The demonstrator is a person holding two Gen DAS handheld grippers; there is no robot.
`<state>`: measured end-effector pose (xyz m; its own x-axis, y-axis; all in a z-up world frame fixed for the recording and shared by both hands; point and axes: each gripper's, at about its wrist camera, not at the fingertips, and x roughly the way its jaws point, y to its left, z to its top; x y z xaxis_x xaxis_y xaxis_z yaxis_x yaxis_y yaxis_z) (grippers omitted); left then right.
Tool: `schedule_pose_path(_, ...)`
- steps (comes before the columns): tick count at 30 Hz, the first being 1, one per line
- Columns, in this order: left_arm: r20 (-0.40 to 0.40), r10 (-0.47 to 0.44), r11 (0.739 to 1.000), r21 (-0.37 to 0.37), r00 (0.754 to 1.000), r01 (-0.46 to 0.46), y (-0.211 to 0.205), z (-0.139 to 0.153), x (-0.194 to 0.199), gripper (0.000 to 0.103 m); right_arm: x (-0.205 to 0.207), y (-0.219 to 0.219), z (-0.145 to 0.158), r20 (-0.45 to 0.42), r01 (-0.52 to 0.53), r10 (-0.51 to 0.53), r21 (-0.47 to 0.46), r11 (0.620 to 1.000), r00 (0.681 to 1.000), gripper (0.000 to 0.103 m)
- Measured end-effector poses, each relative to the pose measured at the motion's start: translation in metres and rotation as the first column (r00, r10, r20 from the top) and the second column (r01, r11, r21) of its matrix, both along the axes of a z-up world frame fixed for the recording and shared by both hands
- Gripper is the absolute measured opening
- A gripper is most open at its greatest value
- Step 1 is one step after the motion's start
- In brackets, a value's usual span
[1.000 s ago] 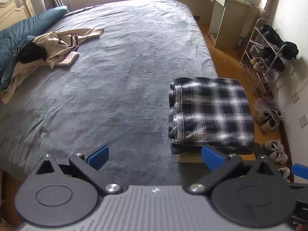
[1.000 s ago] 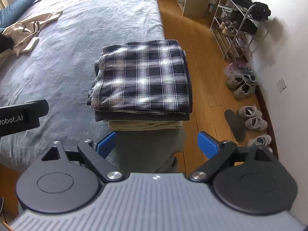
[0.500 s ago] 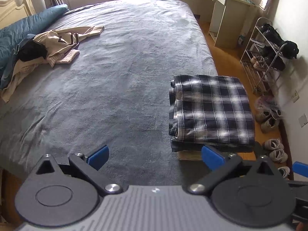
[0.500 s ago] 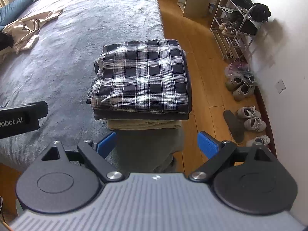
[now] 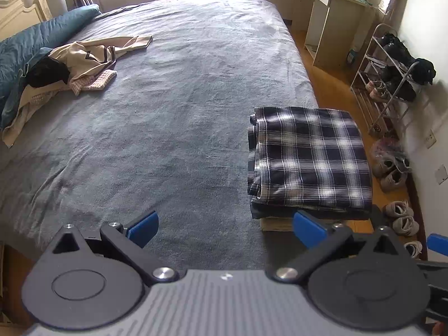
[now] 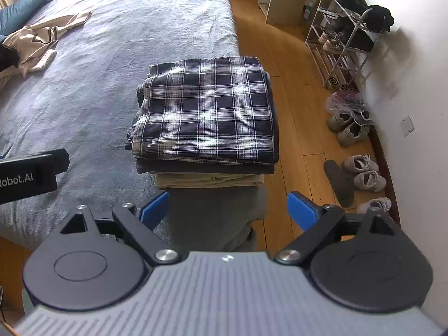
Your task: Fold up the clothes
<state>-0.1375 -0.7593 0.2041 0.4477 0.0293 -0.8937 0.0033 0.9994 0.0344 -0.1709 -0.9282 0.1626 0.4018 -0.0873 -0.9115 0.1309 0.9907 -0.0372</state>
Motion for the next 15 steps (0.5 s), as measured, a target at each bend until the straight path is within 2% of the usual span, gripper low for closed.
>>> schedule_pose_path(15,-0.005,0.007,1.000,0.003,1.000,-0.007,0.0033,-0.0012,-0.0022,0.103,0.0001,0.0035,-0.0001,-0.004,-0.001,0.001,-0.004,1.000,1.000,0.091)
